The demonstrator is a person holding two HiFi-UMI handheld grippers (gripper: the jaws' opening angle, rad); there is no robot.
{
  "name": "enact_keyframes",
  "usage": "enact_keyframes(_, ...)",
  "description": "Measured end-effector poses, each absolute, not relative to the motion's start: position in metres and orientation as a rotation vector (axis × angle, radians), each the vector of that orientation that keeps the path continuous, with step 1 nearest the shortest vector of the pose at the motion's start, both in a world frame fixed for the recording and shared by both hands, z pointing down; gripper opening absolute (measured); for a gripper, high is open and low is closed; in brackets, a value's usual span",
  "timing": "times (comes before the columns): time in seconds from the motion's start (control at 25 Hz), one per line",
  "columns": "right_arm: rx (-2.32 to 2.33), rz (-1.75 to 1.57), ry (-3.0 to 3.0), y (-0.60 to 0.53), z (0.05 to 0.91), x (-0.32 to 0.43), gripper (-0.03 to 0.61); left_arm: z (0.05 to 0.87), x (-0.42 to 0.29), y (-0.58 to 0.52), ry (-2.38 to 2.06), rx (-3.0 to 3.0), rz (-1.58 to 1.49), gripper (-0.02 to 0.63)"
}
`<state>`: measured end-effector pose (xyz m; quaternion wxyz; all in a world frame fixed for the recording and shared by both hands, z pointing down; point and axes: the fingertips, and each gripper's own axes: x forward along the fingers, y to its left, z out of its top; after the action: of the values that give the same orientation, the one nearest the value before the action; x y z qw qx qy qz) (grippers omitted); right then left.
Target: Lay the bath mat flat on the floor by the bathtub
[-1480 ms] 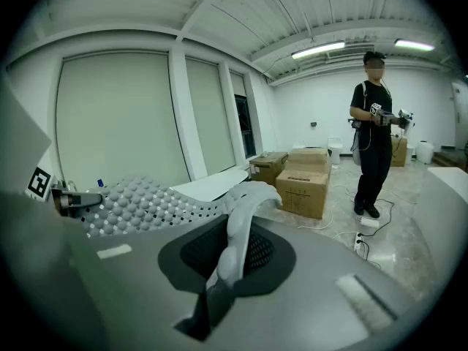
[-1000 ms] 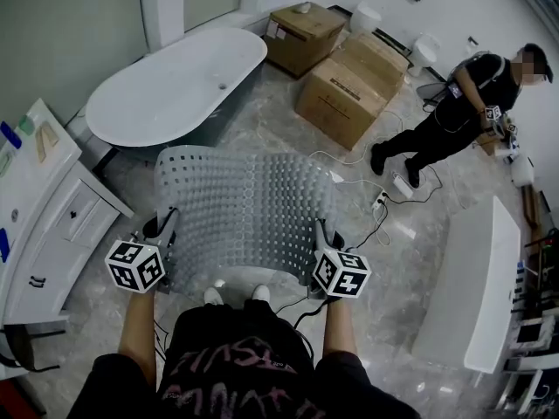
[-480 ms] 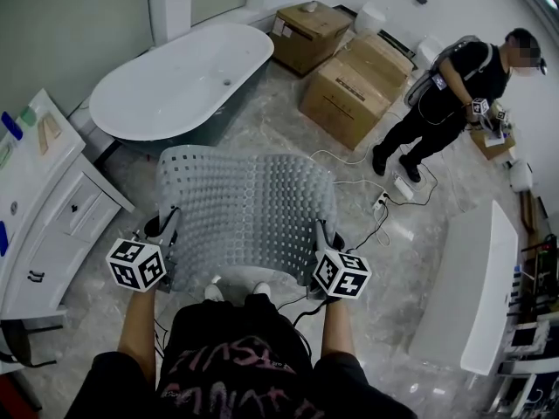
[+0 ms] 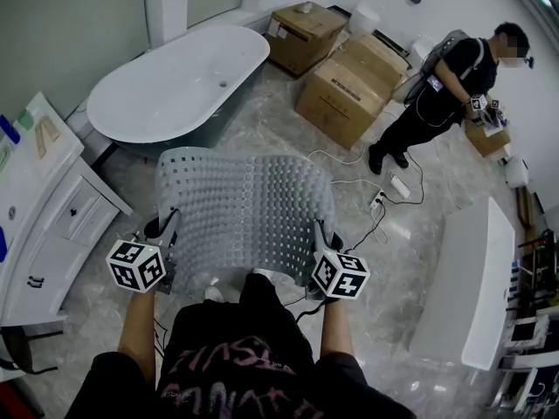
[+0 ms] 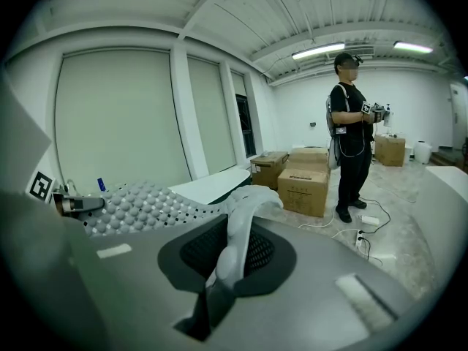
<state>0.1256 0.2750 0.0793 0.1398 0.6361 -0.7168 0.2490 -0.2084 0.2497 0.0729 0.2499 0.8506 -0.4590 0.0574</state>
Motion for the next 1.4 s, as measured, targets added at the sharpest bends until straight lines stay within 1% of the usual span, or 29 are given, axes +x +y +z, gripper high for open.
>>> enact_keyframes(0.52, 1.804, 0.73, -2.101, 0.233, 0.096, 0.146, 0.044, 0.089, -0.188, 0.221, -1.26, 2.302, 0.192, 0.012)
enact_keyframes(1.4, 1.662, 0.81, -2.098, 0.074, 0.142, 0.222, 0.044, 0.129, -0.11, 0.083, -1.285, 2.205, 0.295, 0.012)
